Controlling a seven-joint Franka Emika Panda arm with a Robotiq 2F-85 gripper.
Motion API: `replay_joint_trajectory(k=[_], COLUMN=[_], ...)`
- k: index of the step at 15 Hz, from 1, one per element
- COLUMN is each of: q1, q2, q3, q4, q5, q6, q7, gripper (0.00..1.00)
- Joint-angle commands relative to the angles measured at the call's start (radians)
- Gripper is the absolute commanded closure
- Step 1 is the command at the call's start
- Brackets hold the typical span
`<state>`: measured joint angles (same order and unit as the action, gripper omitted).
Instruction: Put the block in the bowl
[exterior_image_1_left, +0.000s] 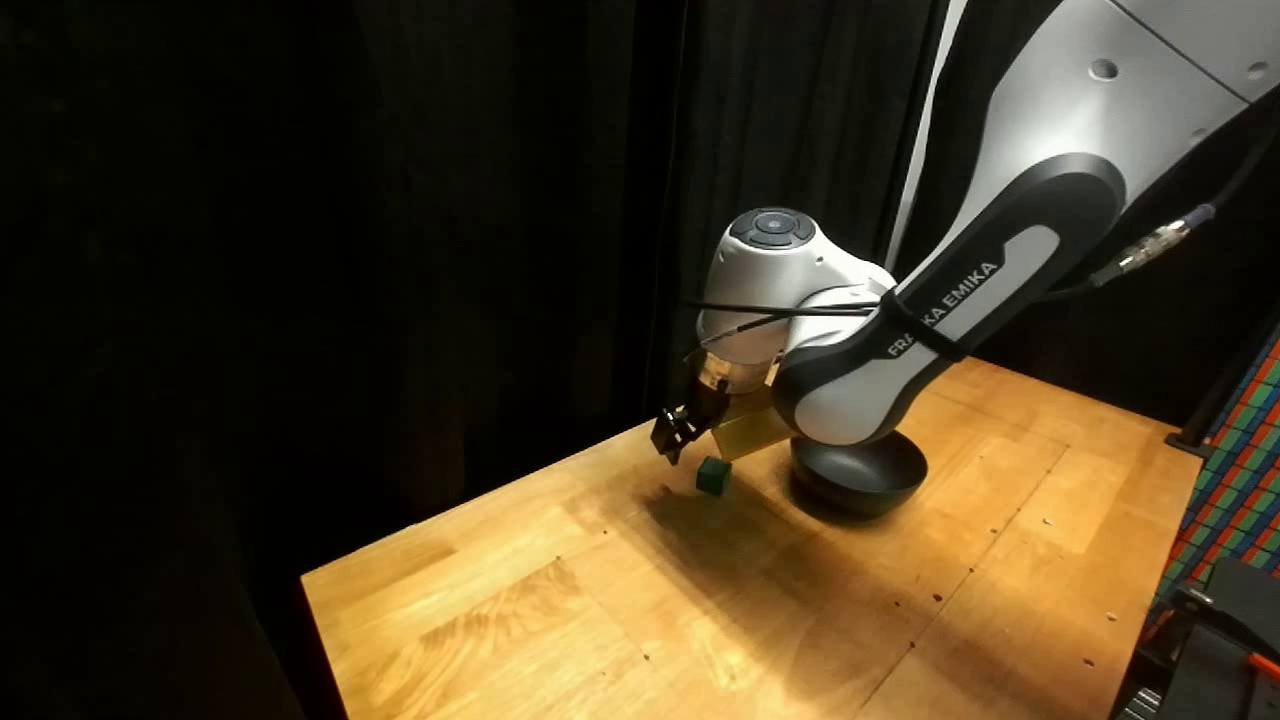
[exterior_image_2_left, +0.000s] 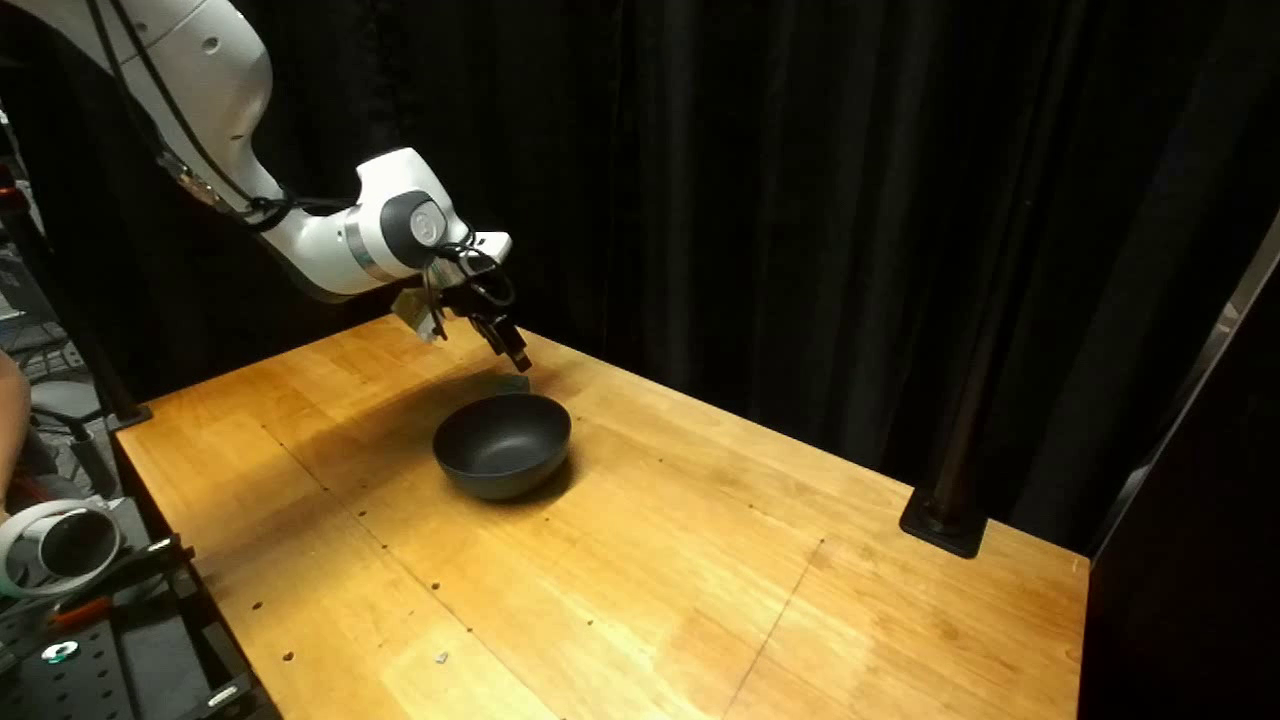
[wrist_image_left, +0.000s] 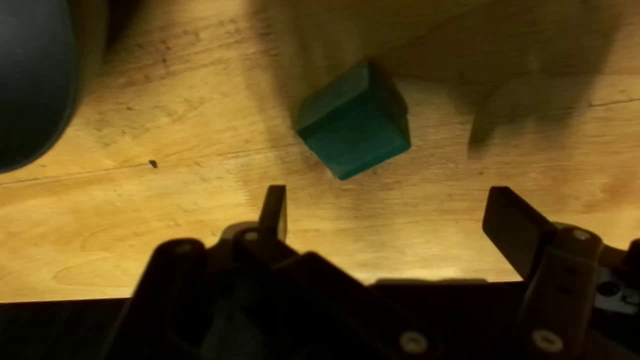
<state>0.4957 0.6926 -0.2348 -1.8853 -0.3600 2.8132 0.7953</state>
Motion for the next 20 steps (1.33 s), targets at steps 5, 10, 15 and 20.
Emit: replay_joint_trajectory(k=[5, 10, 15, 20], q1=[-0.058, -0.109, -0.121, -0.065], q2=[0.019, 0.032, 0.036, 0.046], q3=[0.015, 0.08, 0.115, 0.057], q4=[0.022, 0.018, 0.019, 0.021], q5=[0.054, 0.116, 0.178, 0.159], q6=[-0.056, -0.047, -0.056, -0.025], q7=[-0.038, -0.089, -0.128, -0.088], gripper=[0.0, 0.0, 0.0, 0.07])
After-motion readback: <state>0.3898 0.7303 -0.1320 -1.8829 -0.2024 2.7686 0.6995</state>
